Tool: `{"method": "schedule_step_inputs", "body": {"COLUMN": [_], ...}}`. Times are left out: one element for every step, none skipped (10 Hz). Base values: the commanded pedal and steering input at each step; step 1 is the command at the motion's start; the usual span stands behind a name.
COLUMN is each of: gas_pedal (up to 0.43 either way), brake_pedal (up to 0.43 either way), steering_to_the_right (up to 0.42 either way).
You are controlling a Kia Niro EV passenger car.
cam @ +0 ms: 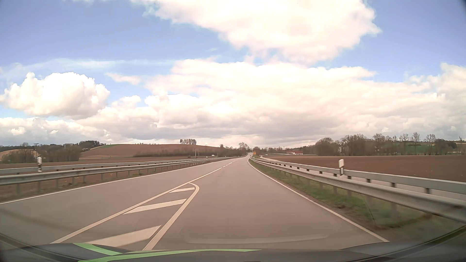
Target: Follow the waypoints while adhering to traffic rules and regulations
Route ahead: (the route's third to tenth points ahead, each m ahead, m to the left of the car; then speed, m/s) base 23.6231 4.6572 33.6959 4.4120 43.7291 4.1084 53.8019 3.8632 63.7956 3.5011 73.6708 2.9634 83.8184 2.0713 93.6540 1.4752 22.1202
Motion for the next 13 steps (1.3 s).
{"method": "schedule_step_inputs", "body": {"gas_pedal": [0.28, 0.28, 0.28, 0.28, 0.28, 0.28, 0.28, 0.28, 0.28, 0.28, 0.28, 0.28, 0.28], "brake_pedal": [0.0, 0.0, 0.0, 0.0, 0.0, 0.0, 0.0, 0.0, 0.0, 0.0, 0.0, 0.0, 0.0], "steering_to_the_right": [0.006, 0.006, 0.007, 0.006, 0.006, 0.006, 0.006, 0.006, 0.006, 0.006, 0.005, 0.005, 0.004]}}
